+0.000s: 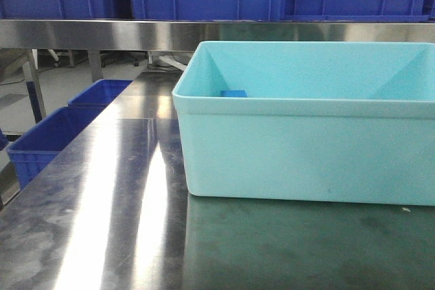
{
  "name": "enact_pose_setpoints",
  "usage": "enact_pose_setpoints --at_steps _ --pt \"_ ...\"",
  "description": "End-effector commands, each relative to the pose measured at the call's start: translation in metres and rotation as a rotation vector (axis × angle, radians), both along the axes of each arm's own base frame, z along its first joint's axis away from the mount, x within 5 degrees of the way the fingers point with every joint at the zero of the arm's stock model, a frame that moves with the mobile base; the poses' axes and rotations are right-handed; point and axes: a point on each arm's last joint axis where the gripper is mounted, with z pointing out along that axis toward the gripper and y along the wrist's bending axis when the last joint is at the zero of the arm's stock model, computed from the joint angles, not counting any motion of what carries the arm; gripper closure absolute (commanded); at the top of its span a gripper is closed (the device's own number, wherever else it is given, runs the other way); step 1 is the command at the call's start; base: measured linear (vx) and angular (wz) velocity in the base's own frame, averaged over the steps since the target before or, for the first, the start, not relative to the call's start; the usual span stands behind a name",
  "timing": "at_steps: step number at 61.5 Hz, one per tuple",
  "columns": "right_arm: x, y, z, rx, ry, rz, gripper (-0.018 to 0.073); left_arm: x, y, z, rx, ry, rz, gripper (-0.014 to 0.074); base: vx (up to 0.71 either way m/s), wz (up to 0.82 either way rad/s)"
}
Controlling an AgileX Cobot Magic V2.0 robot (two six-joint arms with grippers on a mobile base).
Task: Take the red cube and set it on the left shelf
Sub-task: 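Move the right gripper over the teal bin above the red cube, then lower the right gripper and close it on the red cube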
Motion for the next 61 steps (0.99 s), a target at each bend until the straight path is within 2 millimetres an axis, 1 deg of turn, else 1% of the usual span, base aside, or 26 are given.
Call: enact_pose_setpoints --at_steps 1,5,9,17,18,20,21,22,23,25,28,32,35,40,42,47,50,54,58,61 --pt "-0.009 0.000 0.035 -0.023 -0.183 -0.008 0.0503 -0.001 0.001 0.000 -0.010 -0.068 0.012 0.0495 0.00 0.00" --pt "-0.012 0.001 0.055 -0.022 -0.161 -0.003 0.0503 -0.001 0.001 0.000 -0.010 -0.068 0.012 0.0495 0.00 0.00" --pt "-0.014 0.001 0.082 -0.021 -0.137 0.002 0.0503 -0.001 0.001 0.000 -0.010 -0.068 0.012 0.0495 0.00 0.00" --pt "-0.003 0.002 0.133 -0.014 -0.001 0.013 0.0503 -0.001 0.001 0.000 -0.010 -0.068 0.012 0.0495 0.00 0.00" --pt "0.000 0.001 0.141 -0.013 0.025 0.014 0.0503 -0.001 0.001 0.000 -0.010 -0.068 0.012 0.0495 0.00 0.00" --pt "0.006 0.001 0.150 -0.010 0.077 0.018 0.0503 -0.001 0.001 0.000 -0.010 -0.068 0.012 0.0495 0.00 0.00" --pt "0.010 0.001 0.159 -0.008 0.094 0.019 0.0503 -0.001 0.001 0.000 -0.010 -0.068 0.012 0.0495 0.00 0.00" --pt "0.013 0.001 0.162 -0.005 0.129 0.022 0.0503 -0.001 0.001 0.000 -0.010 -0.068 0.012 0.0495 0.00 0.00" --pt "0.015 0.001 0.171 -0.002 0.137 0.024 0.0503 -0.001 0.001 0.000 -0.010 -0.068 0.012 0.0495 0.00 0.00" --pt "0.023 0.001 0.181 0.003 0.196 0.029 0.0503 -0.001 0.001 0.000 -0.010 -0.068 0.012 0.0495 0.00 0.00" --pt "0.036 0.001 0.193 0.008 0.277 0.039 0.0503 -0.001 0.001 0.000 -0.010 -0.068 0.012 0.0495 0.00 0.00" --pt "0.058 0.004 0.204 0.003 0.380 0.074 0.0502 -0.001 0.001 0.000 -0.010 -0.068 0.012 0.0495 0.00 0.00" --pt "0.074 0.007 0.210 -0.019 0.455 0.110 0.0499 -0.001 0.001 0.000 -0.010 -0.068 0.012 0.0495 0.00 0.00" --pt "0.101 0.018 0.214 -0.054 0.593 0.182 0.0499 -0.001 0.001 0.000 -0.010 -0.068 0.012 0.0495 0.00 0.00" --pt "0.109 0.022 0.216 -0.062 0.637 0.206 0.0499 -0.001 0.001 0.000 -0.010 -0.068 0.012 0.0495 0.00 0.00" --pt "0.136 0.036 0.213 -0.084 0.745 0.268 0.0482 -0.001 0.001 0.000 -0.010 -0.068 0.012 0.0495 0.00 0.00" --pt "0.153 0.045 0.208 -0.097 0.792 0.298 0.0431 -0.001 0.001 0.000 -0.010 -0.068 0.012 0.0495 0.00 0.00" --pt "0.169 0.057 0.204 -0.115 0.825 0.336 0.0345 -0.001 0.001 0.000 -0.010 -0.068 0.012 0.0495 0.00 0.00" --pt "0.181 0.067 0.199 -0.123 0.851 0.367 0.0258 -0.001 0.001 0.000 -0.010 -0.068 0.012 0.0495 0.00 0.00" --pt "0.190 0.076 0.193 -0.127 0.877 0.393 0.0176 -0.001 0.001 0.000 -0.010 -0.068 0.012 0.0495 0.00 0.00"
